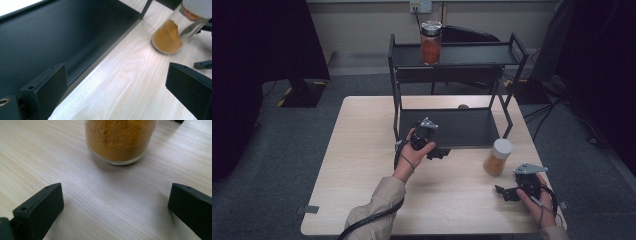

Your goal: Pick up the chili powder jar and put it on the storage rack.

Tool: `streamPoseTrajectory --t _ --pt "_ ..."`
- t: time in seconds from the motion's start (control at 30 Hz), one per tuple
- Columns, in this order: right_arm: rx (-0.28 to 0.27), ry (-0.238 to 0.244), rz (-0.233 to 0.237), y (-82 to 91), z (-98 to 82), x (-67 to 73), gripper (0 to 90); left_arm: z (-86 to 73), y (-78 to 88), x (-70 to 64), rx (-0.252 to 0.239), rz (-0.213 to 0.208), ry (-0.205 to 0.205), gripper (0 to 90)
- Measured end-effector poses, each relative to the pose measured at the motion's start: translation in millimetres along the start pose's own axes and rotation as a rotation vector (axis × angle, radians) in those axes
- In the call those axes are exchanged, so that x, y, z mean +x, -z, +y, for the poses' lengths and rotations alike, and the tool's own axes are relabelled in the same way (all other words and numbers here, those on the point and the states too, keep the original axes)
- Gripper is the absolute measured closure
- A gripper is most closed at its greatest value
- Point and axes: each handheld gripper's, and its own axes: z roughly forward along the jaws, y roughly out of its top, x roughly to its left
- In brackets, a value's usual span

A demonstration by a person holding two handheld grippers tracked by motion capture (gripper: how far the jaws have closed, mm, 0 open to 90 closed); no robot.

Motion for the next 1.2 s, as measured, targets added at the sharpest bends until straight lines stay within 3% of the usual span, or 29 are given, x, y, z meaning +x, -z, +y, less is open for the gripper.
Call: streamPoseTrajectory --t 0.53,1.2 --pt "0.000 0.000 0.000 0.0 0.0 0.0 0.0 -30.8 -0.2 3.9 0.039 0.011 0.018 3.3" --pt "0.000 -0.001 -0.001 0.0 -0.1 0.2 0.0 -64.3 17.5 11.7 0.049 0.024 0.055 3.3"
